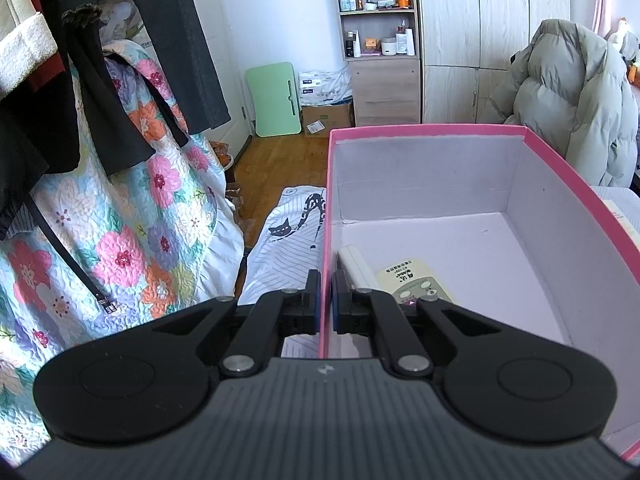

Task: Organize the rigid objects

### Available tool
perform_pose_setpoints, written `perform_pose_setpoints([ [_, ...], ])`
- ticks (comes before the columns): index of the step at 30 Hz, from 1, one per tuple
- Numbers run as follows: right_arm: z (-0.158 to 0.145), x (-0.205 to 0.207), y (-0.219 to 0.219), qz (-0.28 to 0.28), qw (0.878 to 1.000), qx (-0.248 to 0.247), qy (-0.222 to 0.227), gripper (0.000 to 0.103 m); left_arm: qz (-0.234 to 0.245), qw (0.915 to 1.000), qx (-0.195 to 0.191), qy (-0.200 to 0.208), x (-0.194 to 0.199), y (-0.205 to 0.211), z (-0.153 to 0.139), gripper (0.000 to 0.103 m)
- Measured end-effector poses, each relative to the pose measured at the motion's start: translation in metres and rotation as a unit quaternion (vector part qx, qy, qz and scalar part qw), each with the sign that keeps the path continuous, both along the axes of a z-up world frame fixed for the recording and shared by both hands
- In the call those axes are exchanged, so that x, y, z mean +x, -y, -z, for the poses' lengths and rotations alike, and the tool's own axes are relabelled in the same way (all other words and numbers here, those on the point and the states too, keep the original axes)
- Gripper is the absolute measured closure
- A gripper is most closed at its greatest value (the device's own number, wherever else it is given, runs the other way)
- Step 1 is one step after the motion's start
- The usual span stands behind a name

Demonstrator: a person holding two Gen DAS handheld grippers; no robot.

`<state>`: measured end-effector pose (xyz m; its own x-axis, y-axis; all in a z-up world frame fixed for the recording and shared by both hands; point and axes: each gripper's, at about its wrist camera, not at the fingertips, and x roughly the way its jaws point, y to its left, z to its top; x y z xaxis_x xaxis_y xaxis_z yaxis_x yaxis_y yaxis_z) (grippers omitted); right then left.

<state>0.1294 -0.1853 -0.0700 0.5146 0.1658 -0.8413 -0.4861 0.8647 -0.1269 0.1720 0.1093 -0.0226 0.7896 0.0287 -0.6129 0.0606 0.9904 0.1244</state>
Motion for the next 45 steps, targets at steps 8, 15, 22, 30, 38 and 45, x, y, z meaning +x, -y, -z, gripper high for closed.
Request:
perform_pose_setpoints([
  [8, -0.004, -0.004, -0.004, -0.009, 1.0, -0.026, 0.007, 0.048, 0.001, 1.0, 0.001, 0.0, -0.001, -0.001, 0.0, 0.099],
  [15, 0.003, -0.005, -0.003, -0.008, 1.0, -0.025, 0.012, 0.048, 0.003, 1.0, 0.009, 0.0, -0.001, 0.001, 0.0, 0.098],
  [22, -0.022, -0.014, 0.0, 0.006, 0.999, -0.001, 0.042, 0.054, 0.002, 1.0, 0.003, 0.002, -0.002, 0.001, 0.001, 0.098],
  [30, -0.113, -0.015, -0.012, -0.033, 0.989, 0.117, 0.088, 0.053, 0.002, 1.0, 0.001, 0.004, -0.003, 0.001, 0.0, 0.098],
  [38, -0.113, 0.024, -0.095, -0.157, 0.971, 0.17, -0.062, 0.053, 0.0, 1.0, -0.002, 0.007, -0.004, -0.001, -0.001, 0.098],
  [45, -0.058, 0.056, -0.137, -0.124, 0.962, 0.166, -0.176, 0.053, 0.003, 0.9999, -0.004, 0.012, -0.006, -0.001, 0.0, 0.099],
])
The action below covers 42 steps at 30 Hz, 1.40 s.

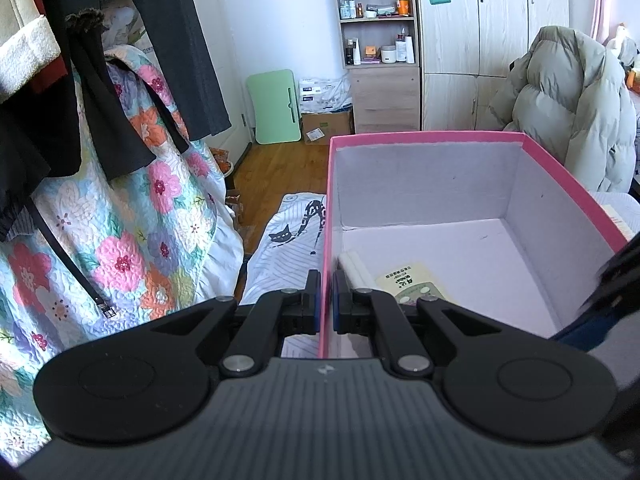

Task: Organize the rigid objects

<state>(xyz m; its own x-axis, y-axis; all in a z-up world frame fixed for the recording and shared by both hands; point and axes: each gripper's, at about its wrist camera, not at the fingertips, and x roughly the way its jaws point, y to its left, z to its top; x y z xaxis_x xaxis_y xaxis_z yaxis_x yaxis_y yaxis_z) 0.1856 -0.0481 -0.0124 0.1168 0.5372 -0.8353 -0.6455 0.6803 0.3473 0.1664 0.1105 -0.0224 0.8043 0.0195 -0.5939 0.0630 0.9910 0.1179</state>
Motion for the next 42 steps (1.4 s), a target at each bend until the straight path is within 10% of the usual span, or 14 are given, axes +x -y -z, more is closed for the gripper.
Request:
perform_pose_setpoints([
  [7, 0.023, 0.012, -0.003, 0.048, 0.996, 0.041, -0.066, 0.053, 0.01, 0.9999, -0.008, 0.0, 0.0, -0.003, -0.001, 0.098],
  [17, -0.046, -0.025, 0.069, 0.072, 0.993, 0.068, 0.06, 0.053, 0.011, 0.9999, -0.01, 0.003, 0.0, -0.004, 0.001, 0.097],
  [27, -0.034, -0.066, 0.154, 0.097, 0.988, -0.047, 0.114, 0.047, 0.01, 0.9999, -0.005, 0.003, 0.0, -0.003, 0.0, 0.097],
  [42, 0.046, -0.081, 0.15, -0.07, 0.974, -0.175, 0.123, 0.048, 0.009, 0.9999, 0.003, 0.003, 0.001, -0.002, -0.002, 0.097],
])
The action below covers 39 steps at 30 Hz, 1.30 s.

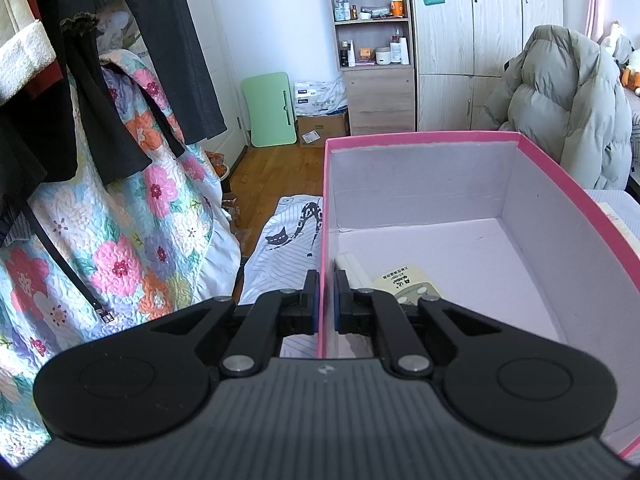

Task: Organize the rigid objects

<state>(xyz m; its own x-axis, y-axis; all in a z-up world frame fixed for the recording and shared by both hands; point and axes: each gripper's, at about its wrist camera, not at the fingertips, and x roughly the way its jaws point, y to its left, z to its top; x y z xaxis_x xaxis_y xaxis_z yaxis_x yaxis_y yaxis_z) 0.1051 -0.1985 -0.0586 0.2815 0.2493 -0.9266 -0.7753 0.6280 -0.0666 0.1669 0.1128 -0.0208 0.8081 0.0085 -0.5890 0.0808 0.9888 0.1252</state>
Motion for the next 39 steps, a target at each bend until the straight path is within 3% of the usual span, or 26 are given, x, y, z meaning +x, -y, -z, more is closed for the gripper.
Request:
perform_pose_setpoints([
  [3, 0.009, 0.006, -0.006, -0.032, 0.999, 0.002, -0.019, 0.045, 0.002, 1.0, 0.001, -0.001, 0.0, 0.001, 0.001, 0.097],
  [5, 0.007, 0.006, -0.01, -0.044, 0.999, 0.012, -0.008, 0.055, 0.005, 1.0, 0.004, -0.002, 0.0, 0.003, 0.001, 0.097],
  [8, 0.004, 0.013, -0.018, -0.006, 1.0, 0.007, -0.01, 0.059, 0.005, 1.0, 0.007, -0.002, 0.001, 0.003, 0.001, 0.097],
  [10, 0.0, 0.019, -0.018, 0.029, 0.999, 0.02, -0.006, 0.072, 0.005, 1.0, 0.004, -0.002, 0.001, 0.002, 0.001, 0.097],
  [12, 0.002, 0.02, -0.016, 0.037, 0.999, 0.021, -0.005, 0.066, 0.005, 1.0, 0.007, -0.002, 0.002, 0.002, 0.001, 0.097],
  [14, 0.007, 0.019, -0.016, 0.027, 1.0, 0.006, 0.0, 0.047, 0.007, 1.0, 0.004, -0.002, 0.002, 0.002, 0.001, 0.097],
  [17, 0.01, 0.021, -0.01, 0.053, 0.998, 0.015, -0.006, 0.042, 0.007, 1.0, 0.006, -0.002, 0.001, 0.002, 0.002, 0.097],
  [21, 0.013, 0.03, 0.0, 0.097, 0.994, 0.047, -0.034, 0.044, 0.008, 1.0, 0.003, -0.002, 0.001, 0.003, 0.002, 0.097],
  [22, 0.013, 0.031, -0.001, 0.102, 0.993, 0.05, -0.027, 0.056, 0.007, 1.0, 0.003, -0.002, 0.001, 0.003, 0.001, 0.097],
  [24, 0.009, 0.03, -0.002, 0.12, 0.992, 0.043, 0.003, 0.06, 0.007, 1.0, 0.003, -0.002, 0.001, 0.003, 0.002, 0.097],
  [31, -0.04, 0.02, 0.003, 0.152, 0.982, 0.089, 0.061, 0.06, 0.007, 1.0, 0.002, -0.002, 0.001, 0.002, 0.002, 0.097],
  [39, -0.101, 0.017, -0.008, 0.135, 0.967, 0.204, 0.064, 0.06, -0.006, 0.9999, -0.01, -0.002, 0.002, -0.002, 0.001, 0.097],
])
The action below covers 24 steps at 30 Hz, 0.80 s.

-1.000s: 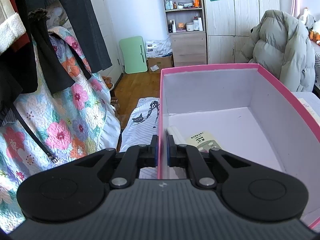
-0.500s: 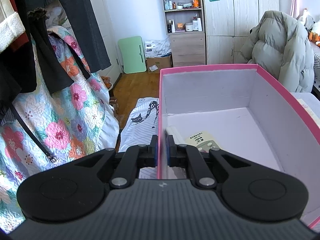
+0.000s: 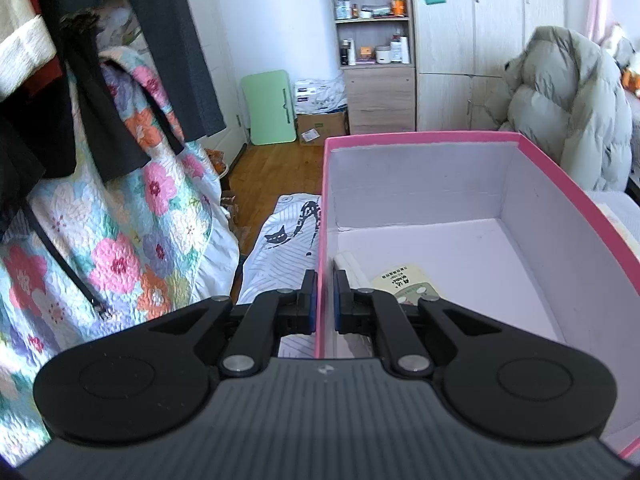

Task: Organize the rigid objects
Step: 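Grasp the small white remote and carry it into the pink box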

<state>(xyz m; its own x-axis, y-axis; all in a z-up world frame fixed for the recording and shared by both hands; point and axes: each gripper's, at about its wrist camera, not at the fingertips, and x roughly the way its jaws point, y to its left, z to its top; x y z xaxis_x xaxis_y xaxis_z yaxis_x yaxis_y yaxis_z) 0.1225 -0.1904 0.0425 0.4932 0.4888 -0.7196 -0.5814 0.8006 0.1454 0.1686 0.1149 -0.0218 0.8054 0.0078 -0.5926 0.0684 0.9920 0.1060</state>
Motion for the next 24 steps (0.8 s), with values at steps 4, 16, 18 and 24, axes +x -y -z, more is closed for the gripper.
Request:
perform_pose_setpoints([
  [4, -0.012, 0.01, -0.038, -0.06, 0.998, 0.013, -0.001, 0.06, -0.001, 1.0, 0.005, 0.001, 0.0, 0.0, 0.0, 0.097],
  [16, 0.049, 0.047, -0.137, -0.162, 0.972, -0.108, -0.13, 0.06, 0.002, 0.9999, 0.016, 0.005, 0.0, 0.003, 0.0, 0.098],
  [18, 0.06, 0.053, -0.14, -0.155, 0.967, -0.117, -0.163, 0.059, 0.0, 0.9999, 0.016, 0.006, -0.001, 0.004, 0.0, 0.098],
  [24, 0.058, 0.059, -0.122, -0.1, 0.975, -0.057, -0.19, 0.047, 0.002, 1.0, 0.0, 0.006, -0.001, 0.0, 0.0, 0.098],
])
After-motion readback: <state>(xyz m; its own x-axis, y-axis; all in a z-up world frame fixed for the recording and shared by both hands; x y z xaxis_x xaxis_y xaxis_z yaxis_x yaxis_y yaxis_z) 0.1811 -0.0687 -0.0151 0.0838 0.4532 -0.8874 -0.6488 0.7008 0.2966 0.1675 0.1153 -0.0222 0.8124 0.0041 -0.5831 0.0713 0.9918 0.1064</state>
